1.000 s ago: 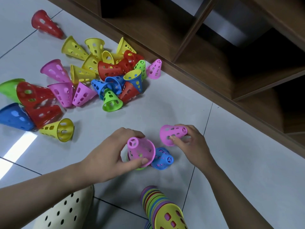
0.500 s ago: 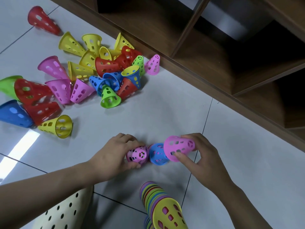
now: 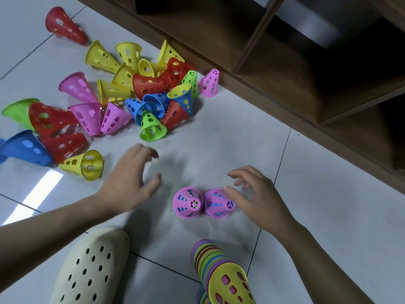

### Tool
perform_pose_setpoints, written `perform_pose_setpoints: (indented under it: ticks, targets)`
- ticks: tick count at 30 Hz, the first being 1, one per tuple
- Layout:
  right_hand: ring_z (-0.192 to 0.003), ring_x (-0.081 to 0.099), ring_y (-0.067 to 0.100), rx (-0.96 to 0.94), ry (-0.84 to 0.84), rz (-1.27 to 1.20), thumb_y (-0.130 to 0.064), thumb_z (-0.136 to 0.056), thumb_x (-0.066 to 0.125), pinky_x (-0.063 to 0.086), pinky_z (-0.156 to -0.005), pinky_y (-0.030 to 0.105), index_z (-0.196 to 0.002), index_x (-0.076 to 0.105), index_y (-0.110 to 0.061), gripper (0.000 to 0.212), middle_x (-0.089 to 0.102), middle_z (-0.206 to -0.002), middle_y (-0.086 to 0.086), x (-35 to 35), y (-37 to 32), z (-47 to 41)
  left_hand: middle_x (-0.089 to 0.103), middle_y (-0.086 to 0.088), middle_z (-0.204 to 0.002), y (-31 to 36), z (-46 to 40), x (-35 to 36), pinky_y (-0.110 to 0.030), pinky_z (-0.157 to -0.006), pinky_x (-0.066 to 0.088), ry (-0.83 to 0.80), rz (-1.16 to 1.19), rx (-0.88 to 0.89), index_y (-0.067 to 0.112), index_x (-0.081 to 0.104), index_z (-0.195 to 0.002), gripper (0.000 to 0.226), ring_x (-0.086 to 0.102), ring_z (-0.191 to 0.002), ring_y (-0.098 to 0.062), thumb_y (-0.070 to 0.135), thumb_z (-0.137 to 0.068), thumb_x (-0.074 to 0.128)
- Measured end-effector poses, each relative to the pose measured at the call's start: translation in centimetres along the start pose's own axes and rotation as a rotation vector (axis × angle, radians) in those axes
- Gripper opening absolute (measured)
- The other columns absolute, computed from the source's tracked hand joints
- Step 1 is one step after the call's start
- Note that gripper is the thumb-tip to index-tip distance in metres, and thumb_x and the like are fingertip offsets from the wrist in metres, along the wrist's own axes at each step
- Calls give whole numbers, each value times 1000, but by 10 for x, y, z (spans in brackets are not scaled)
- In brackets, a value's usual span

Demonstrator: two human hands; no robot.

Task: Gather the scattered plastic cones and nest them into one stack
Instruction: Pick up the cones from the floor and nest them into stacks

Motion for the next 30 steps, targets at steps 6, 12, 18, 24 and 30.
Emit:
perform_pose_setpoints:
  ticks: [6, 12, 18, 24, 30]
  targets:
    - [-85, 62, 8, 11, 40, -113, -30, -91, 70, 52, -75, 25, -108, 68, -19, 20, 63, -105, -7, 17, -6, -80, 44, -15, -127, -29, -48, -17, -45, -105, 39, 26, -65, -214, 25, 41, -147, 61, 45, -119, -32, 50, -92, 54]
    - [-97, 58, 10, 100, 14, -127, -28, -91, 69, 50, -93, 33, -135, 53, -20, 47, 55, -130, -3, 50, -10, -155, 46, -17, -123, -39, -67, -19, -44, -103, 42, -72, -149, -234, 20, 59, -126, 47, 47, -117, -35, 55, -96, 50]
    - [-133, 40, 28, -409, -32, 509, -24, -82, 68, 42, -100, 43, -145, 45, -20, 67, 40, -152, 3, 78, -39, -193, 53, -6, -98, -46, -55, -15, -40, -75, 47, -204, -155, -425, 20, 49, -89, 51, 55, -85, -31, 70, -82, 56]
    - [-122, 47, 32, -389, -132, 768, -17, -80, 69, 46, -95, 44, -139, 49, -21, 62, 49, -139, 6, 98, -39, -210, 61, -4, -102, -45, -44, -6, -35, -72, 45, -372, -295, -493, 20, 46, -108, 56, 58, -89, -30, 63, -78, 66]
    - [-108, 53, 35, -252, -143, 714, -19, -85, 66, 49, -85, 45, -128, 56, -13, 45, 53, -124, 11, 91, -20, -190, 64, -8, -109, -48, -28, 8, -38, -83, 44, -347, -448, -343, 18, 50, -109, 61, 58, -102, -31, 73, -82, 46]
Point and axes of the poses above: each hand's wrist, its own z-axis away from the middle knuckle, its own x-axis out of the palm, y = z × x, the point moved 2 cm from there along -z, towards the middle knuckle
